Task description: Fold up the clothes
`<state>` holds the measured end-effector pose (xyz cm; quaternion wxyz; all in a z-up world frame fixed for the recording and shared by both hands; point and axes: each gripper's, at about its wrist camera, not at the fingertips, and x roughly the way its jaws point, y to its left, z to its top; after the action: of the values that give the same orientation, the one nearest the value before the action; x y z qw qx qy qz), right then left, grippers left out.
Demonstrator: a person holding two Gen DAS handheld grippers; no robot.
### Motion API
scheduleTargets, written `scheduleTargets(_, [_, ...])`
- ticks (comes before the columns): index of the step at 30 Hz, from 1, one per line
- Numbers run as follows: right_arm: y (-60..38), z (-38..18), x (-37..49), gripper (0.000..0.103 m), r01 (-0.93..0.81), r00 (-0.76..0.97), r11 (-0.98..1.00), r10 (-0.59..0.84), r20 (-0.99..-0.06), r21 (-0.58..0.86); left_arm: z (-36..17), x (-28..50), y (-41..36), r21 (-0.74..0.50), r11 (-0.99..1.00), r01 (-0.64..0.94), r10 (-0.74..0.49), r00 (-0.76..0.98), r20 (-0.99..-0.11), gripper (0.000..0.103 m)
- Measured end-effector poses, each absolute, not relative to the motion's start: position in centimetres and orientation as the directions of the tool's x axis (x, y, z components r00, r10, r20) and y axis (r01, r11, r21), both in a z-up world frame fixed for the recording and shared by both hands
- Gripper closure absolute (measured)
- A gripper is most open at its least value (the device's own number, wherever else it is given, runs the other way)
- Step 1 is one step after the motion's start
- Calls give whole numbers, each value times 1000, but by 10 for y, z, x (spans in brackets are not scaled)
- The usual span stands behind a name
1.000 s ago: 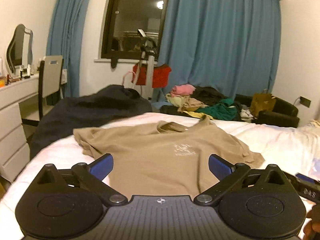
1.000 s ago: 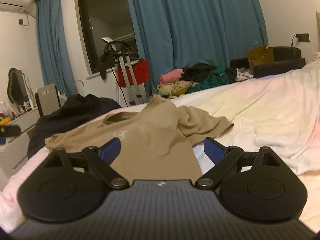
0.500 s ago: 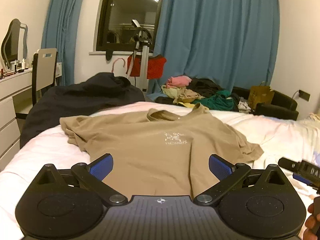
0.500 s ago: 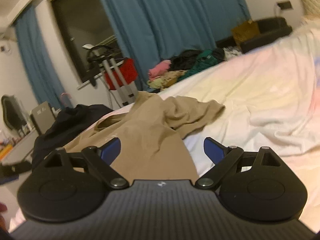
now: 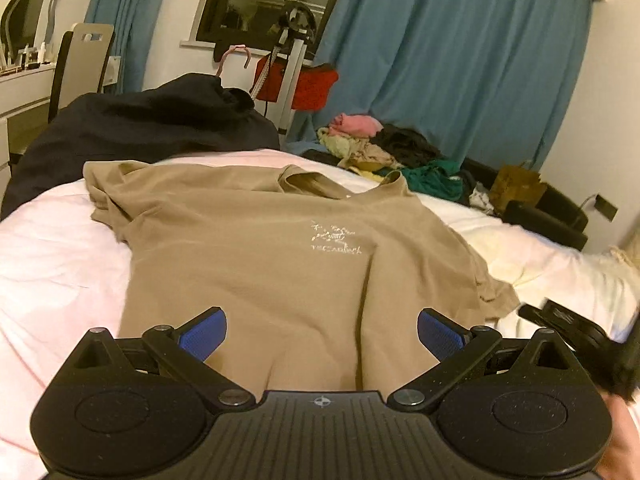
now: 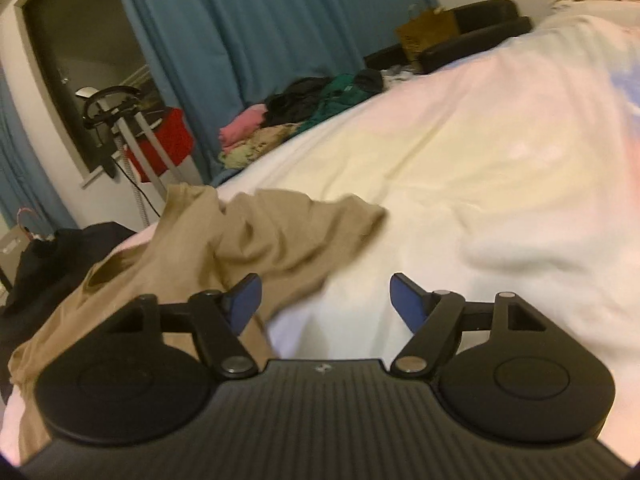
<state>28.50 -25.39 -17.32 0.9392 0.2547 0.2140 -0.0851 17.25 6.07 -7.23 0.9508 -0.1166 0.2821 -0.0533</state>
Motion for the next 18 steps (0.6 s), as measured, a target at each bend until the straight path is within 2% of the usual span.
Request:
scheduleTargets(2, [-264, -181, 310, 29, 291, 880, 850, -57, -472, 439, -79, 179, 62, -251, 967, 36, -166, 839, -519, 0])
scheduleTargets(4, [-268, -188, 333, 37, 314, 857, 866, -81, -509, 390, -86, 185, 64, -257, 966, 32, -166, 839, -519, 0])
scheduleTargets(5, [-268, -190, 343, 43, 320, 850, 879, -101, -518, 354, -90, 189, 65, -257, 966, 30, -166, 834, -526, 0])
scheduleTargets(6, [-268, -191, 351, 58, 325, 843, 886, -113, -525, 331, -94, 193, 65, -257, 966, 27, -166, 828, -536, 0])
scheduleTargets(8, [-269, -189, 363, 77, 334, 836, 891, -129, -533, 307, -100, 198, 62, -250, 967, 44, -180, 814, -553, 0])
scheduleTargets(12, [-270, -172, 377, 99, 346, 838, 901, -170, -519, 263, -106, 196, 54, -264, 961, 86, -226, 791, -568, 0])
scheduleTargets(18, [-287, -115, 404, 99, 371, 848, 919, -277, -453, 132, -103, 191, 31, -174, 962, 210, -270, 832, -485, 0])
